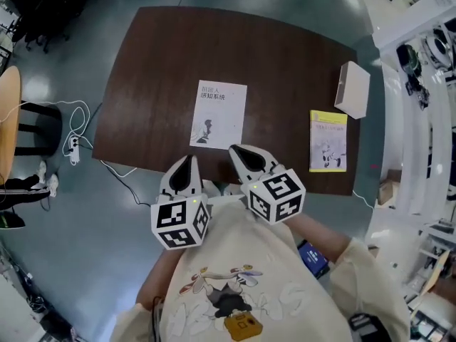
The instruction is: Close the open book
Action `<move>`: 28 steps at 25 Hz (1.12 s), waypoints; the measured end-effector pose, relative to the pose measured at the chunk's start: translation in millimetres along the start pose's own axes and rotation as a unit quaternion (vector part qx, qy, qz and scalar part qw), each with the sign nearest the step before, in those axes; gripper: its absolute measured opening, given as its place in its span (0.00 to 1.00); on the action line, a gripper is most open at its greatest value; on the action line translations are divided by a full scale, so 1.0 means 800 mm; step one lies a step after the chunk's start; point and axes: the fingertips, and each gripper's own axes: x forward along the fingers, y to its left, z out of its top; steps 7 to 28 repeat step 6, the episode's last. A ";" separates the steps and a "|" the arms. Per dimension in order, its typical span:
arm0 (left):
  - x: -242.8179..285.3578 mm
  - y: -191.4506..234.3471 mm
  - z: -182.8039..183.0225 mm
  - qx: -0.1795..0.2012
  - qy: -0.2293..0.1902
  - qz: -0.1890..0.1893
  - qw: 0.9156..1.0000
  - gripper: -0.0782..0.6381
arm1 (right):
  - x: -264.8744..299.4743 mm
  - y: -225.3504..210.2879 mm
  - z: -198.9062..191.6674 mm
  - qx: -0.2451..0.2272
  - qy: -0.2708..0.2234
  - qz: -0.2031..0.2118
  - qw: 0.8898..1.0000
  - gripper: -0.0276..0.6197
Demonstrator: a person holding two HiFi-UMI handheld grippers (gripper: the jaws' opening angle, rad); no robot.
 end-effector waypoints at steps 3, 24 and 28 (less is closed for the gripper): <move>0.009 0.006 0.002 -0.001 -0.006 0.007 1.000 0.12 | 0.017 0.005 0.004 -0.015 0.006 0.025 1.000 0.05; 0.024 0.007 0.006 0.000 -0.018 0.013 1.000 0.12 | 0.035 0.001 0.011 -0.033 0.003 0.044 0.998 0.05; 0.024 0.007 0.006 0.000 -0.018 0.013 1.000 0.12 | 0.035 0.001 0.011 -0.033 0.003 0.044 0.998 0.05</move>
